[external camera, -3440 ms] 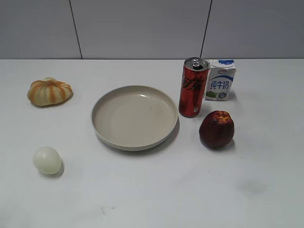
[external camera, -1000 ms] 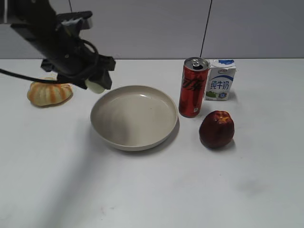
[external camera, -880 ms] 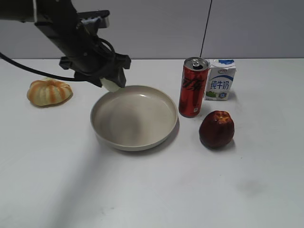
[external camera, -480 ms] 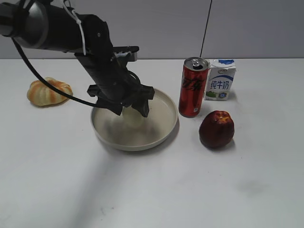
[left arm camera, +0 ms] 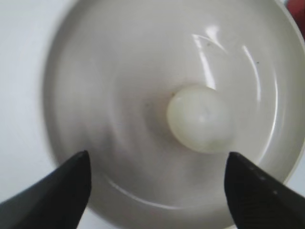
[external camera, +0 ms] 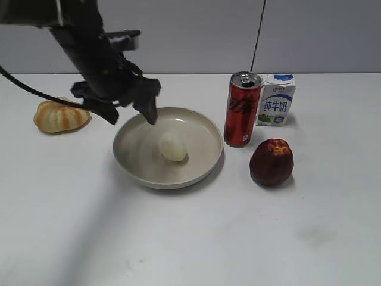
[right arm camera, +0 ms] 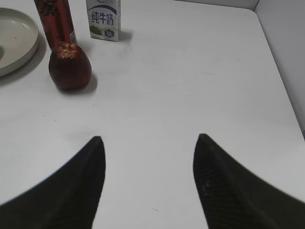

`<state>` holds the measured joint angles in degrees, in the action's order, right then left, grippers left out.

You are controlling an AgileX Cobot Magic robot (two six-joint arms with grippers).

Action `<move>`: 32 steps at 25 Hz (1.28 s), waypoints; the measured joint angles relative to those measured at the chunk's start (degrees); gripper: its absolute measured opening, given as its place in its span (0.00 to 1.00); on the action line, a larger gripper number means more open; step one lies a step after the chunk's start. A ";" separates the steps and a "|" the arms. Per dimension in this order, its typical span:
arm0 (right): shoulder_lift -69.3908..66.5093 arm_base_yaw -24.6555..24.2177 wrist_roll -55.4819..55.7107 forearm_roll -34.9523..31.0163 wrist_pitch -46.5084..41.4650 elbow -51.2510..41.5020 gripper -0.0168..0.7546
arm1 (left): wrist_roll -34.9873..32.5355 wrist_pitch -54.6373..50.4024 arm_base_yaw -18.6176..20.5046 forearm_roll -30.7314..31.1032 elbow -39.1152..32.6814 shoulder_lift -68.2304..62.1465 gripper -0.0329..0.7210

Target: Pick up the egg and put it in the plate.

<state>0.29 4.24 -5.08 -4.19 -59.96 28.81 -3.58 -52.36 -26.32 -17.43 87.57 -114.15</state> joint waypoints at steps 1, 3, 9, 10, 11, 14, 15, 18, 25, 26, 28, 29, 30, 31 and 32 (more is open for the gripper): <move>0.00 0.00 0.00 0.00 0.00 0.00 0.60 | 0.00 -1.75 2.13 0.57 0.21 1.39 0.90; 0.00 0.00 0.00 0.00 0.00 0.00 0.60 | 0.00 -5.76 6.53 2.94 0.34 3.99 0.89; 0.00 0.00 0.00 0.00 0.00 0.00 0.60 | -0.82 -16.26 18.86 17.43 -0.35 9.93 0.84; 0.00 0.00 0.00 0.00 0.00 0.00 0.60 | -1.12 -16.54 20.15 17.03 -1.25 11.11 0.84; 0.00 0.00 0.00 0.00 0.00 0.00 0.60 | -1.93 -16.65 21.51 16.03 -2.26 12.81 0.83; 0.00 0.00 0.00 0.00 0.00 0.00 0.60 | -5.53 -16.96 23.49 12.75 -7.73 19.25 0.83; 0.00 0.00 0.00 0.00 0.00 0.00 0.60 | -6.32 -17.00 23.60 12.15 -9.75 22.07 0.83; 0.00 0.00 0.00 0.00 0.00 0.00 0.60 | -7.46 -17.06 23.60 11.21 -17.96 31.36 0.82; 0.00 0.00 0.00 0.00 0.00 0.00 0.60 | -7.83 -12.00 23.60 11.13 -40.30 57.49 0.81; 0.00 0.00 0.00 0.00 0.00 0.00 0.60 | -7.88 -10.96 23.60 11.08 -43.44 61.62 0.81; 0.00 0.00 0.00 0.00 0.00 0.00 0.60 | -7.90 -9.38 23.60 11.08 -49.06 68.96 0.81; 0.00 0.00 0.00 0.00 0.00 0.00 0.60 | -7.90 -9.17 23.60 11.08 -51.12 72.91 0.81; 0.00 0.00 0.00 0.00 0.00 0.00 0.60 | -7.90 -8.99 23.60 11.08 -53.33 76.78 0.81; 0.00 0.00 0.00 0.00 0.00 0.00 0.60 | -7.90 -8.64 23.60 11.02 -55.41 79.95 0.81; 0.00 0.00 0.00 0.00 0.00 0.00 0.60 | -7.90 -8.43 23.60 10.95 -57.07 83.66 0.81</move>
<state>0.29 4.24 -5.08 -4.19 -59.96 28.81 -11.48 -60.79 -2.72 -6.48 30.49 -30.49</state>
